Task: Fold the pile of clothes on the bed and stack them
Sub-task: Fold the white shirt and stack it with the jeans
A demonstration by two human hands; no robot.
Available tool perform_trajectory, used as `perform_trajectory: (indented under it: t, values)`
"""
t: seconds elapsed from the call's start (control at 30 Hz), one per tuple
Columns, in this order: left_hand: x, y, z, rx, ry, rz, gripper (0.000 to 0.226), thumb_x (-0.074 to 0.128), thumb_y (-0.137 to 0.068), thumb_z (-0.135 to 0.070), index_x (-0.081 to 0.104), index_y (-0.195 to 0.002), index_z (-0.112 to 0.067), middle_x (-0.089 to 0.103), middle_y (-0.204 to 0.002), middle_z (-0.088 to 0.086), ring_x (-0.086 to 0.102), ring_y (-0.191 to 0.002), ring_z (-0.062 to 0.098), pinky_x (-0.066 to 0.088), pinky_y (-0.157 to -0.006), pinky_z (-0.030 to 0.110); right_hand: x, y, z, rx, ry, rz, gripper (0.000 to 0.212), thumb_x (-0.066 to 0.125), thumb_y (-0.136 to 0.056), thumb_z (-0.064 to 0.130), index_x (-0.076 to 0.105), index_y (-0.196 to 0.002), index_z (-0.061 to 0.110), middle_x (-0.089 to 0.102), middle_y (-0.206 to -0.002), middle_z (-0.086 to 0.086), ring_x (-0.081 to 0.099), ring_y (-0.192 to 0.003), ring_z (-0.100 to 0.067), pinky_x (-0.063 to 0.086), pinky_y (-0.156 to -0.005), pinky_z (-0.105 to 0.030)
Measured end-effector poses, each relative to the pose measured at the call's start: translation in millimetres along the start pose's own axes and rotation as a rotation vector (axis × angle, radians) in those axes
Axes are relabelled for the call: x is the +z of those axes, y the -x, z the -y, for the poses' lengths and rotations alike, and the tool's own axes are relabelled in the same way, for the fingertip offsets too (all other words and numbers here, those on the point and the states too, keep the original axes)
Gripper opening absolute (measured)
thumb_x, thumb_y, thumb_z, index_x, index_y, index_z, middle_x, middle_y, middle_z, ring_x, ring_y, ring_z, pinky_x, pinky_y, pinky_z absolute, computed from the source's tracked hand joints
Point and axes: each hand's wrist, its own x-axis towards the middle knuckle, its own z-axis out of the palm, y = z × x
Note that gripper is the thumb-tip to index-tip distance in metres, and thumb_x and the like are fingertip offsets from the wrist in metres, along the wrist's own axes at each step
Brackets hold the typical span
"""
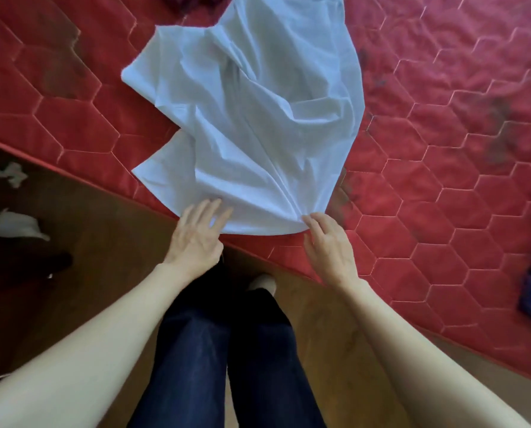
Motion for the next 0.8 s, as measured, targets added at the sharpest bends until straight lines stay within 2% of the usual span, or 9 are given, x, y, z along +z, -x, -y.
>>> perform_trajectory:
  t: [0.07, 0.17, 0.27, 0.4, 0.53, 0.67, 0.8]
  values:
    - [-3, -2, -9, 0.016, -0.007, 0.043, 0.065, 0.062, -0.077, -0.01, 0.049, -0.14, -0.01, 0.042, -0.147, 0.017, 0.038, -0.137, 0.034, 0.027, -0.113, 0.052, 0, 1, 6, 0.034, -0.001, -0.001, 0.04, 0.059, -0.077, -0.008, 0.063, -0.117, -0.002, 0.06, -0.115, -0.022, 0.06, -0.101, -0.039, 0.052, -0.083, -0.048]
    - [-19, -28, -17, 0.062, 0.025, -0.037, 0.06, 0.066, -0.079, -0.014, 0.052, -0.137, -0.007, 0.046, -0.143, 0.019, 0.044, -0.133, 0.035, 0.032, -0.107, 0.055, -6, -19, 11, 0.087, -0.019, -0.002, 0.045, 0.067, -0.083, 0.004, 0.058, -0.127, 0.001, 0.052, -0.134, -0.025, 0.05, -0.124, -0.042, 0.044, -0.099, -0.052]
    - [-44, -72, -15, 0.066, 0.028, -0.091, 0.059, 0.07, -0.079, -0.014, 0.054, -0.135, -0.004, 0.046, -0.142, 0.022, 0.045, -0.132, 0.037, 0.035, -0.105, 0.056, -18, -61, 13, 0.102, -0.023, -0.003, 0.051, 0.066, -0.089, 0.018, 0.051, -0.137, 0.005, 0.043, -0.144, -0.023, 0.039, -0.136, -0.039, 0.037, -0.108, -0.051]
    - [-76, -143, -3, 0.109, 0.018, -0.151, 0.055, 0.063, -0.088, -0.019, 0.048, -0.139, -0.005, 0.042, -0.146, 0.021, 0.039, -0.136, 0.036, 0.03, -0.109, 0.055, -35, -133, 10, 0.123, -0.008, -0.049, 0.054, 0.061, -0.093, 0.026, 0.046, -0.141, 0.007, 0.035, -0.149, -0.023, 0.032, -0.14, -0.038, 0.031, -0.11, -0.048]
    - [-107, -218, 8, 0.148, -0.028, -0.189, 0.052, 0.057, -0.091, -0.023, 0.048, -0.139, -0.006, 0.041, -0.147, 0.02, 0.037, -0.137, 0.034, 0.028, -0.108, 0.051, -52, -200, 3, 0.164, -0.003, -0.089, 0.057, 0.055, -0.096, 0.033, 0.038, -0.146, 0.012, 0.026, -0.155, -0.018, 0.02, -0.146, -0.033, 0.018, -0.117, -0.043]
    - [-130, -286, 20, 0.178, -0.04, -0.206, 0.053, 0.055, -0.092, -0.025, 0.046, -0.141, -0.009, 0.039, -0.149, 0.018, 0.036, -0.137, 0.033, 0.024, -0.109, 0.049, -61, -262, -7, 0.217, 0.021, -0.065, 0.061, 0.051, -0.097, 0.039, 0.031, -0.15, 0.015, 0.02, -0.158, -0.015, 0.014, -0.147, -0.03, 0.017, -0.117, -0.041]
    - [-136, -342, 36, 0.08, -0.032, -0.186, 0.054, 0.05, -0.097, -0.032, 0.037, -0.147, -0.014, 0.03, -0.154, 0.014, 0.026, -0.141, 0.03, 0.018, -0.111, 0.045, -59, -313, -20, 0.293, 0.002, -0.039, 0.065, 0.05, -0.096, 0.045, 0.027, -0.151, 0.017, 0.02, -0.158, -0.015, 0.015, -0.147, -0.029, 0.017, -0.117, -0.041]
